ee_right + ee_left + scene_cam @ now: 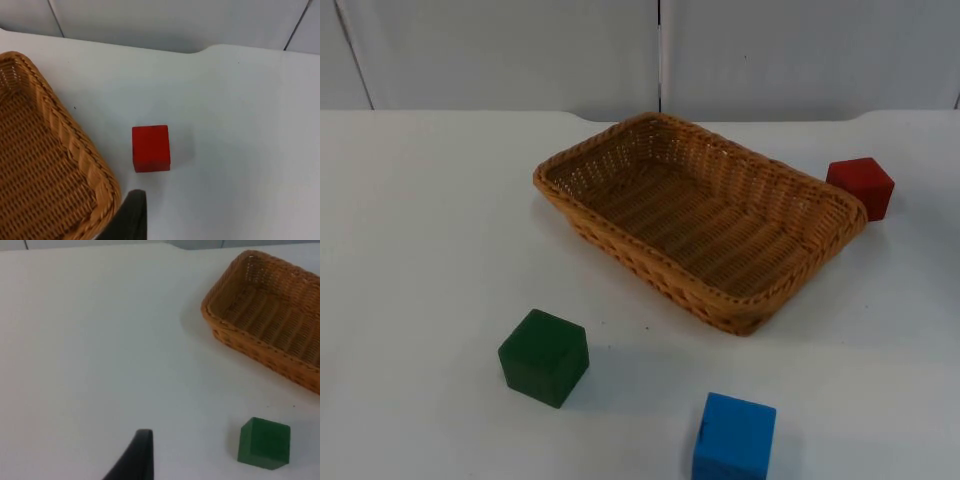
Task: Pick up one cube with each hand and place exactly two cubes into the same basket, leaving the remaining cube outside.
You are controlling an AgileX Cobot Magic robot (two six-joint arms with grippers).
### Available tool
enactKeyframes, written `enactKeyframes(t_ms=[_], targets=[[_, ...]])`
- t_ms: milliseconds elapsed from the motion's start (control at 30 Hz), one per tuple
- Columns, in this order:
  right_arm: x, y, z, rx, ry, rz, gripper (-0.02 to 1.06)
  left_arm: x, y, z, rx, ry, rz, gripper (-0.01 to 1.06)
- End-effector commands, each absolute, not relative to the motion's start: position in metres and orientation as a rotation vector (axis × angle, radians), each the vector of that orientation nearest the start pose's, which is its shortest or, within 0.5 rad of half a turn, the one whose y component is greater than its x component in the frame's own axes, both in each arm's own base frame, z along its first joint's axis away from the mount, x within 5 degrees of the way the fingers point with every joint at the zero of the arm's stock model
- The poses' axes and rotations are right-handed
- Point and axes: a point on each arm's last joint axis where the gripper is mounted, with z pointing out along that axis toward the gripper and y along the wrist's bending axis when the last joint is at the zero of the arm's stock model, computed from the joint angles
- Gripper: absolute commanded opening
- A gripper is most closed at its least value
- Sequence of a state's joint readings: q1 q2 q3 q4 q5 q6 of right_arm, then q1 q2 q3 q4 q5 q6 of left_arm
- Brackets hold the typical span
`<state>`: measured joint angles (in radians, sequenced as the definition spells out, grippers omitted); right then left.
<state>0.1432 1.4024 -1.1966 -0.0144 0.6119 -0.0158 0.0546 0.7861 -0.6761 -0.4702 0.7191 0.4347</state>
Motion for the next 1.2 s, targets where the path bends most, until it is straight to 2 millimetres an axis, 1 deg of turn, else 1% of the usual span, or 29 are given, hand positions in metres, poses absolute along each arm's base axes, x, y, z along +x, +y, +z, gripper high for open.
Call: enactKeyframes(t_ms=[0,100,133,300,333,467,500,667,700,833,867,1033,1067,1100,1167], targets=[[0.316,0.043,0.34,-0.191,2.293,0.043,1.05,0.159,-0.022,0.313,0.202,2.241,-0.328,1.03],[0.33,0.046,0.335,-0.212,2.307,0.04,1.05,0.176,-0.024,0.307,0.239,2.285,-0.366,1.02],[0.33,0.046,0.335,-0.212,2.307,0.04,1.05,0.176,-0.024,0.307,0.239,2.285,-0.366,1.02],[0.354,0.062,0.32,-0.263,2.351,0.103,1.05,0.197,-0.024,0.291,0.261,2.37,-0.388,1.02],[0.354,0.062,0.32,-0.263,2.351,0.103,1.05,0.197,-0.024,0.291,0.261,2.37,-0.388,1.02],[0.375,0.071,0.305,-0.282,2.42,0.13,1.05,0.208,-0.035,0.28,0.322,2.401,-0.406,1.02],[0.375,0.071,0.305,-0.282,2.42,0.13,1.05,0.208,-0.035,0.28,0.322,2.401,-0.406,1.02],[0.404,0.077,0.284,-0.306,2.492,0.138,1.05,0.219,-0.056,0.265,0.437,2.426,-0.409,1.02],[0.404,0.077,0.284,-0.306,2.492,0.138,1.05,0.219,-0.056,0.265,0.437,2.426,-0.409,1.02],[0.424,0.081,0.267,-0.31,2.537,0.144,1.05,0.228,-0.066,0.248,0.477,2.476,-0.418,1.02],[0.424,0.081,0.267,-0.31,2.537,0.144,1.05,0.228,-0.066,0.248,0.477,2.476,-0.418,1.02],[0.442,0.085,0.242,-0.343,2.591,0.139,1.05,0.238,-0.079,0.227,0.521,2.535,-0.428,1.02],[0.443,0.085,0.236,-0.344,2.603,0.139,1.05,0.239,-0.082,0.224,0.533,2.538,-0.427,1.02],[0.443,0.085,0.236,-0.344,2.603,0.139,1.05,0.239,-0.082,0.224,0.533,2.538,-0.427,1.02],[0.447,0.086,0.227,-0.345,2.62,0.138,1.05,0.243,-0.088,0.216,0.548,2.549,-0.422,1.02]])
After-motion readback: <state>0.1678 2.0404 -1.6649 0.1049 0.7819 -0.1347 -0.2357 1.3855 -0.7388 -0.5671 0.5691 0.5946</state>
